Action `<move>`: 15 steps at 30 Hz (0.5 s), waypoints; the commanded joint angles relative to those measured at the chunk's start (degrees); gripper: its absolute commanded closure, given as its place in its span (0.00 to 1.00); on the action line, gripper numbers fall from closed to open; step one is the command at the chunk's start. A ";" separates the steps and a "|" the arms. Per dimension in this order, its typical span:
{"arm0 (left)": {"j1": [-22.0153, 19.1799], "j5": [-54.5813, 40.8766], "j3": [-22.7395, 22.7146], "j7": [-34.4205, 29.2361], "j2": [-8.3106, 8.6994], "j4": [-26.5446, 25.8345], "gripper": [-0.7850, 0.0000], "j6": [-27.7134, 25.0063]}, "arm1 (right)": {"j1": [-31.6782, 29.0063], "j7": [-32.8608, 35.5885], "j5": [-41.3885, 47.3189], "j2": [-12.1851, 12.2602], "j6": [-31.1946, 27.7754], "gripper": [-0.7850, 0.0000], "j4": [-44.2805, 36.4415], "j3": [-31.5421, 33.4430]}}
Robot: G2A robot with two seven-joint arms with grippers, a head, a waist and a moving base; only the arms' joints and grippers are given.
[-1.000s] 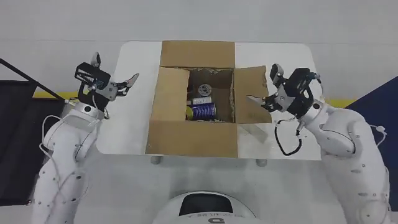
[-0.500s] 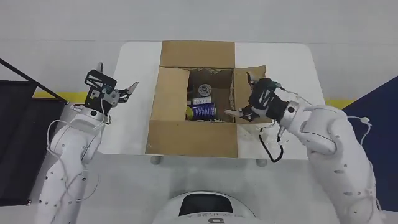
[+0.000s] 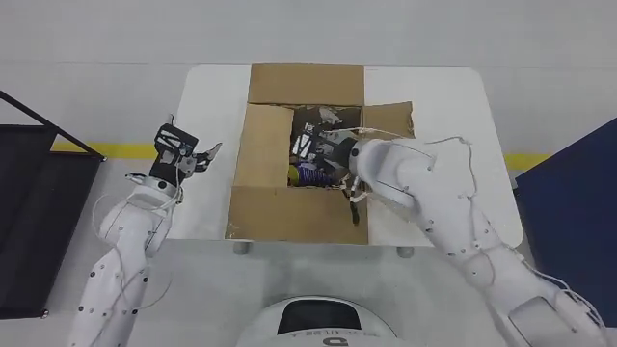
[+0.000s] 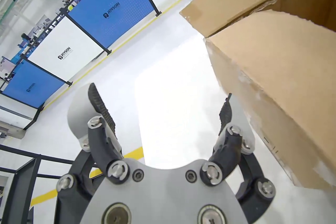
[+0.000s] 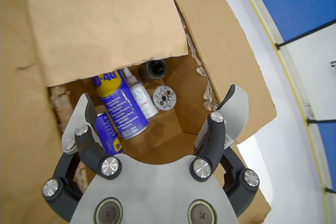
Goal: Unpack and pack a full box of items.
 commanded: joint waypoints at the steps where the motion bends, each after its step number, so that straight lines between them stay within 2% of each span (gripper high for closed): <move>1: -0.14 0.26 0.25 0.59 -0.02 0.65 0.00 0.14 | 1.97 0.20 -5.86 -1.00 2.84 0.00 2.99 -4.02; 8: 0.08 -0.64 0.27 2.60 -0.04 1.64 0.00 -0.05 | 5.78 -1.46 -13.28 -4.40 9.60 0.00 9.85 -11.57; 12: 0.22 -0.72 0.34 3.31 -0.04 1.77 0.00 -0.18 | 7.57 -2.14 -12.86 -5.95 10.26 0.00 12.42 -12.96; 15: 0.33 -0.89 0.31 3.87 -0.02 1.71 0.00 -0.32 | 8.24 -4.76 -9.37 -6.61 10.05 0.00 12.31 -11.77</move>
